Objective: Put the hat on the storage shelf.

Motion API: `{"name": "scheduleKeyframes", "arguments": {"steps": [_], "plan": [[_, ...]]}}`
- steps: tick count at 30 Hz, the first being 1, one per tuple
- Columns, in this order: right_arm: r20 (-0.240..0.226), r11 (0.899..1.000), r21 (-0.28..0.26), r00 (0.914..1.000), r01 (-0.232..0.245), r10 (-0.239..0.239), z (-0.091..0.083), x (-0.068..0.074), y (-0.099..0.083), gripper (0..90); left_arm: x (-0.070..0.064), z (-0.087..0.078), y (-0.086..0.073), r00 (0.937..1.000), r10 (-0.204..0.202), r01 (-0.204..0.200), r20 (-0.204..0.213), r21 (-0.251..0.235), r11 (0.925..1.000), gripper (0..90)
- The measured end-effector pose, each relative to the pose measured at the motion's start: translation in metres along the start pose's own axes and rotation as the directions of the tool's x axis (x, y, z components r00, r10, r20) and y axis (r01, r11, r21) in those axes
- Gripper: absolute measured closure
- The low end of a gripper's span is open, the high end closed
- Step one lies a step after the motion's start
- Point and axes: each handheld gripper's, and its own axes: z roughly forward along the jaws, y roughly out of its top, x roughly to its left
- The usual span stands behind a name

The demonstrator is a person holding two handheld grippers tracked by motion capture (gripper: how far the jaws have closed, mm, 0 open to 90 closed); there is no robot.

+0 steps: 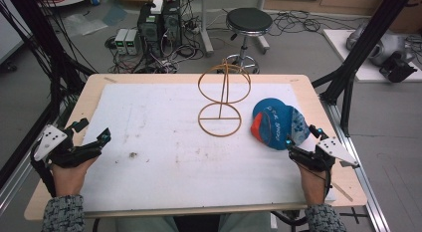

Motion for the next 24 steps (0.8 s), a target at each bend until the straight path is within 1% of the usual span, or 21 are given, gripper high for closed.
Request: {"name": "scheduleKeyframes", "arguments": {"steps": [4, 10, 12, 14, 19, 24], "plan": [[-0.004, 1.000, 0.005, 1.0000, -0.002, 0.002, 0.0007, 0.0002, -0.0005, 11.1, 0.0000, 0.0003, -0.0006, 1.0000, 0.004, -0.004, 0.001, 0.007, 1.0000, 15.1], [-0.003, 1.000, 0.007, 1.0000, 0.007, -0.007, 0.0010, 0.0003, -0.0006, 11.1, -0.0003, 0.0003, -0.0003, 1.0000, 0.005, -0.005, 0.004, 0.005, 1.0000, 15.1], [-0.006, 1.000, 0.011, 1.0000, 0.001, -0.001, 0.0010, 0.0008, -0.0007, 11.1, -0.0004, 0.0001, -0.0006, 1.0000, 0.004, -0.004, 0.004, 0.006, 1.0000, 15.1], [-0.005, 1.000, 0.005, 1.0000, 0.006, -0.006, 0.0022, 0.0008, -0.0006, 11.2, 0.0001, -0.0006, -0.0012, 1.0000, 0.003, -0.003, 0.004, 0.009, 1.0000, 15.1], [-0.006, 1.000, 0.010, 0.9999, 0.015, -0.015, 0.0036, 0.0019, -0.0006, 11.2, 0.0006, -0.0022, -0.0003, 1.0000, 0.003, -0.003, 0.000, 0.005, 1.0000, 15.1], [-0.007, 1.000, 0.010, 0.9999, 0.015, -0.015, 0.0034, 0.0020, -0.0005, 11.2, 0.0006, -0.0022, -0.0003, 1.0000, 0.003, -0.003, 0.001, 0.007, 1.0000, 15.1]]}}
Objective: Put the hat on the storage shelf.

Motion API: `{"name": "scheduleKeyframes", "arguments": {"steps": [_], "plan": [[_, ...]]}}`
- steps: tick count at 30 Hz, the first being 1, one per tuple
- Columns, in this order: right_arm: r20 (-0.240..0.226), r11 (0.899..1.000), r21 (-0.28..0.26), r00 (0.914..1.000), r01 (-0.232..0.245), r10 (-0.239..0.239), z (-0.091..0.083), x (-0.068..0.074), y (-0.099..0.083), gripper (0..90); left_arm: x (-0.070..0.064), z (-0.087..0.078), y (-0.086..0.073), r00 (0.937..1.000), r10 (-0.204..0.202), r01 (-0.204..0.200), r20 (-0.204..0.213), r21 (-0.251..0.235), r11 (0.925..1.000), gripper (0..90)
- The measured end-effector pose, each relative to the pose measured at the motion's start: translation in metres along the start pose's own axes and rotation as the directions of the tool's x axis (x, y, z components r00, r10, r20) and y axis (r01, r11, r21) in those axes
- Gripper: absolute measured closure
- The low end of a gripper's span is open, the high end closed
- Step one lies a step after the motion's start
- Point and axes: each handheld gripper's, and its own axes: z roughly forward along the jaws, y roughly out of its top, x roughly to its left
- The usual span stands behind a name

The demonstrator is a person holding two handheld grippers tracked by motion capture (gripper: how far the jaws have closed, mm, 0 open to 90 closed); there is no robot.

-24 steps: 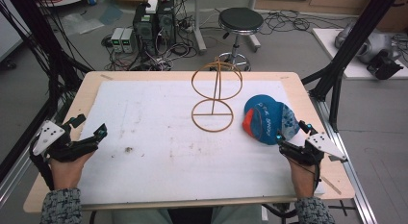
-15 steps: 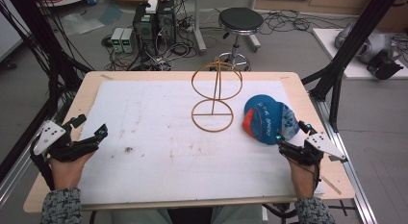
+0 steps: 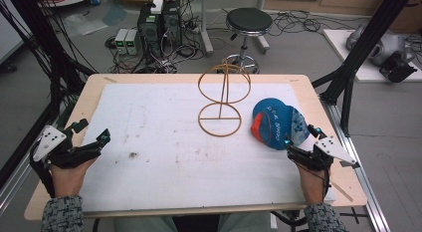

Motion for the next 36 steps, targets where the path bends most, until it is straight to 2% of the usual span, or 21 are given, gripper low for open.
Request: {"name": "scheduleKeyframes", "arguments": {"steps": [10, 17, 25, 30, 33, 36], "plan": [[0.010, 1.000, 0.005, 0.9999, 0.001, -0.001, 0.000, 0.000, 0.000, 11.2, -0.001, 0.001, 0.000, 1.0000, 0.003, -0.003, 0.004, 0.003, 1.0000, 15.1], [0.023, 1.000, -0.010, 0.9997, -0.006, 0.006, 0.003, 0.000, 0.002, 11.2, -0.001, 0.001, -0.001, 1.0000, 0.004, -0.004, 0.003, 0.008, 1.0000, 15.1], [0.052, 1.000, -0.005, 0.9986, -0.001, 0.002, 0.015, -0.003, 0.003, 11.3, -0.004, 0.004, -0.001, 0.9999, 0.006, -0.006, 0.012, 0.013, 0.9999, 15.1], [0.078, 1.000, -0.014, 0.9968, -0.017, 0.018, 0.022, -0.009, 0.005, 11.3, -0.004, 0.005, -0.002, 0.9999, 0.006, -0.006, 0.016, 0.015, 0.9999, 15.1], [0.081, 0.999, -0.019, 0.9955, -0.048, 0.049, 0.030, -0.012, 0.007, 11.4, -0.004, 0.005, -0.002, 0.9999, 0.004, -0.004, 0.014, 0.014, 0.9999, 15.1], [0.074, 0.999, -0.016, 0.9959, -0.052, 0.053, 0.039, -0.010, 0.010, 12.6, -0.003, 0.004, -0.002, 0.9999, 0.007, -0.007, 0.013, 0.015, 0.9999, 15.1]]}}
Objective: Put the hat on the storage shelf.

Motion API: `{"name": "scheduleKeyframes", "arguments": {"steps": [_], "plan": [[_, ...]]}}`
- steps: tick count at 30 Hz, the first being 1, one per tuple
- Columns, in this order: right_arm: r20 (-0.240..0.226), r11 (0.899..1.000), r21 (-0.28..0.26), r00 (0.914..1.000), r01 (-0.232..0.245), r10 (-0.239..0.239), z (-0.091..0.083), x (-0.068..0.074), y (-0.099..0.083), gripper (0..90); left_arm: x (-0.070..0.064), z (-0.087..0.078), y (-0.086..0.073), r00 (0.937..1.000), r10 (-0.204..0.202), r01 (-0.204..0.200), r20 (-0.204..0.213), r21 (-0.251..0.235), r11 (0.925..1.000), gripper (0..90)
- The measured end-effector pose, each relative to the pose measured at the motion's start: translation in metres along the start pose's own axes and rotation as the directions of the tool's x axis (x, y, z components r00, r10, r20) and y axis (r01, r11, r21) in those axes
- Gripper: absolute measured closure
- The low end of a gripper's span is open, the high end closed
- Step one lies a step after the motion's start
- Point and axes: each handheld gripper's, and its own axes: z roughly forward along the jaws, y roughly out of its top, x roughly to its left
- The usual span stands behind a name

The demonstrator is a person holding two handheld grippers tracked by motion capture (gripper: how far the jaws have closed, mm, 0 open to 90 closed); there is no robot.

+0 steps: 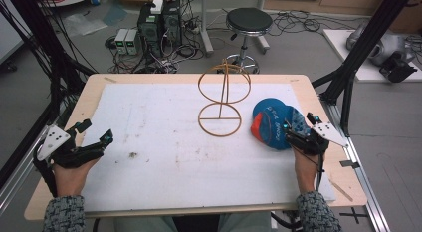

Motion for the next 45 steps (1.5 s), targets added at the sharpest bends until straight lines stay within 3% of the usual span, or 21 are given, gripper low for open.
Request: {"name": "scheduleKeyframes", "arguments": {"steps": [2, 6, 9, 19, 25, 38, 45], "plan": [[-0.005, 1.000, 0.010, 0.9997, 0.023, -0.023, 0.007, 0.003, 0.003, 15.2, 0.000, 0.000, 0.000, 1.0000, -0.005, 0.005, 0.000, -0.005, 1.0000, 15.1], [0.003, 0.999, 0.040, 1.0000, 0.002, -0.002, 0.021, 0.009, 0.007, 15.3, 0.001, 0.000, 0.000, 1.0000, -0.005, 0.005, 0.001, -0.002, 1.0000, 15.1], [0.024, 0.997, 0.077, 0.9996, 0.011, -0.013, 0.029, 0.011, 0.006, 15.3, 0.001, -0.001, 0.000, 1.0000, -0.008, 0.008, 0.001, -0.006, 1.0000, 15.1], [0.064, 0.992, 0.123, 0.9980, -0.008, 0.000, 0.045, 0.009, 0.004, 18.7, 0.001, 0.001, -0.002, 1.0000, -0.008, 0.008, 0.003, 0.000, 1.0000, 15.1], [0.065, 0.989, 0.145, 0.9977, -0.027, 0.018, 0.047, 0.004, 0.002, 29.0, 0.002, 0.001, -0.003, 0.9999, -0.012, 0.012, 0.000, 0.002, 0.9999, 15.1], [0.072, 0.982, 0.191, 0.9974, -0.016, 0.002, 0.053, 0.007, 0.005, 54.9, 0.002, 0.001, -0.003, 0.9999, -0.013, 0.013, -0.001, 0.004, 0.9999, 15.1], [0.103, 0.980, 0.197, 0.9947, -0.012, -0.009, 0.057, 0.005, 0.005, 55.9, 0.003, 0.001, -0.004, 0.9999, -0.014, 0.014, 0.000, 0.007, 0.9999, 15.1]]}}
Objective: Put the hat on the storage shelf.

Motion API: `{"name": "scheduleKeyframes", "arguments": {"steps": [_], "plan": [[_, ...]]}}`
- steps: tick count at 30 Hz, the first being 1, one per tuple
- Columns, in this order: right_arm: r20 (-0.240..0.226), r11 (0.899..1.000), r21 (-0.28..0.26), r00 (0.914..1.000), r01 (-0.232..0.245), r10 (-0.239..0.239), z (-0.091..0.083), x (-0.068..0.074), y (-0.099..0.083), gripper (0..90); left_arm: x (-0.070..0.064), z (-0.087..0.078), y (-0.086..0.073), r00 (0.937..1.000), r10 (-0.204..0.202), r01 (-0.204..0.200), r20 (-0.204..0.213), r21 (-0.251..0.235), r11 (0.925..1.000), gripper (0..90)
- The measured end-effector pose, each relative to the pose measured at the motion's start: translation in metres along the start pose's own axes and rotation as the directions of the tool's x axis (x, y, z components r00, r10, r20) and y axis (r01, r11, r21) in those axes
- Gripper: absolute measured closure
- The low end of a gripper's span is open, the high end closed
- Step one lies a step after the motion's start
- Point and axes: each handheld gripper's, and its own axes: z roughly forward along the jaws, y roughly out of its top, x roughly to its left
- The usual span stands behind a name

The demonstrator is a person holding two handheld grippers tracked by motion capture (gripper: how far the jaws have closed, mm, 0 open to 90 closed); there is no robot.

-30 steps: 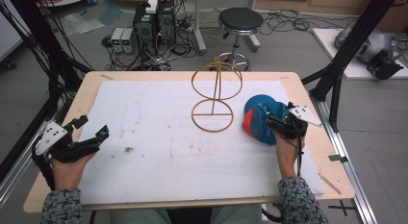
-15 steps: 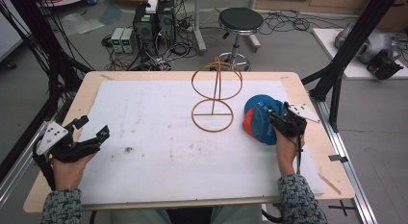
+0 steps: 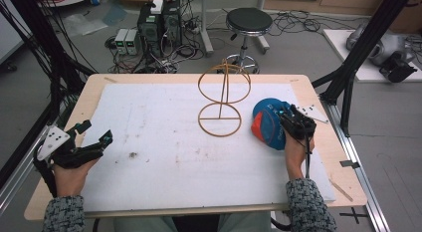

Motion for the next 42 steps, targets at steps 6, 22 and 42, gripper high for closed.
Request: {"name": "scheduleKeyframes", "arguments": {"steps": [6, 22, 42], "plan": [[0.021, 1.000, -0.001, 0.9997, -0.014, 0.014, 0.000, -0.005, 0.001, 58.0, 0.000, 0.001, -0.001, 1.0000, -0.001, 0.001, 0.002, 0.004, 1.0000, 15.1], [0.048, 1.000, 0.010, 0.9984, 0.029, -0.030, 0.000, -0.003, 0.006, 86.8, -0.001, 0.001, -0.001, 1.0000, 0.001, -0.001, 0.006, 0.004, 1.0000, 15.1], [0.049, 0.999, -0.045, 0.9988, 0.002, 0.000, -0.002, -0.004, 0.038, 88.1, 0.001, 0.000, 0.000, 1.0000, -0.002, 0.002, 0.008, -0.001, 1.0000, 15.1]]}}
